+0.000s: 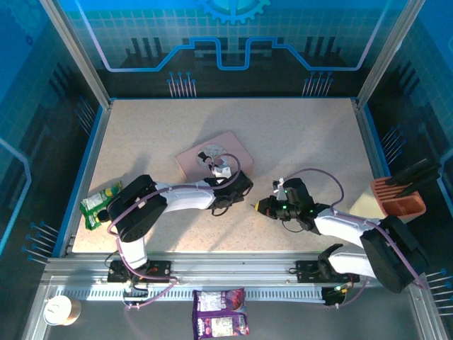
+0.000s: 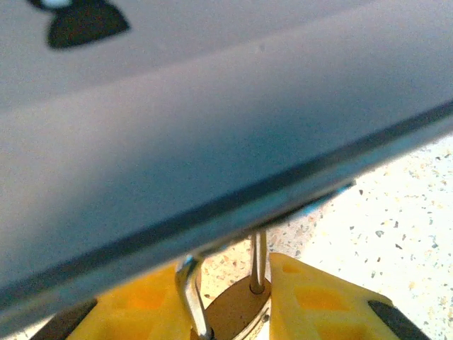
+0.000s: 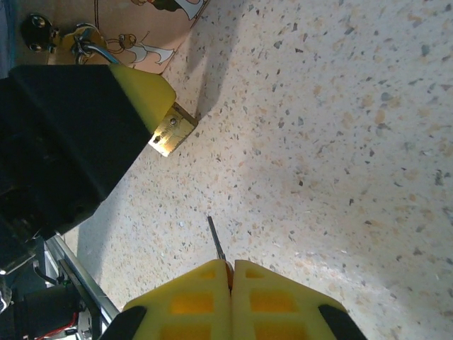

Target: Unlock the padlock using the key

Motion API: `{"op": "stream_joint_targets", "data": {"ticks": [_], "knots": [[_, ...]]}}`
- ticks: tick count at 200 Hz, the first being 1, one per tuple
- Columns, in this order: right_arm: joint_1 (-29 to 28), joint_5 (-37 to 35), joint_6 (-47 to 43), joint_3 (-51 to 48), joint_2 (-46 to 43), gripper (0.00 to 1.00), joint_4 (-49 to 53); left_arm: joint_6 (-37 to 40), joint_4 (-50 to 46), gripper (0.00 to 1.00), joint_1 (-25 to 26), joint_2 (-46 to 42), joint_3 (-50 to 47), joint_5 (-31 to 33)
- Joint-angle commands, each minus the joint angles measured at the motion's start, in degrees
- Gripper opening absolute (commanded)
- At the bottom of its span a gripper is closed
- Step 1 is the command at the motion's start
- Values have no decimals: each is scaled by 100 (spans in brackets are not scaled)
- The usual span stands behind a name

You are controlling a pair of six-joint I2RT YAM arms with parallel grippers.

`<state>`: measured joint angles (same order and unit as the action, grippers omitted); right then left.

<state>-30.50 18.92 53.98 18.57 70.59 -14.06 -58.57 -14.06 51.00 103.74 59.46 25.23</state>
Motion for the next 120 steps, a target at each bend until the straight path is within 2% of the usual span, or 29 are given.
{"op": "stream_joint_targets", "data": {"ticks": [1, 72, 103, 120], "knots": [[-61, 171, 48, 82, 114, 0, -334, -59, 463, 22, -68, -373, -185, -44], [27, 516, 201, 131, 717, 0, -939, -85, 1060, 12, -187, -433, -455, -351], [81, 583, 291, 109, 882, 0, -1205, -53, 1619, 7, -252, -559, -758, -572], [269, 897, 367, 67, 1061, 0, -1617, -3, 2073, 6, -299, -674, -969, -760]]}}
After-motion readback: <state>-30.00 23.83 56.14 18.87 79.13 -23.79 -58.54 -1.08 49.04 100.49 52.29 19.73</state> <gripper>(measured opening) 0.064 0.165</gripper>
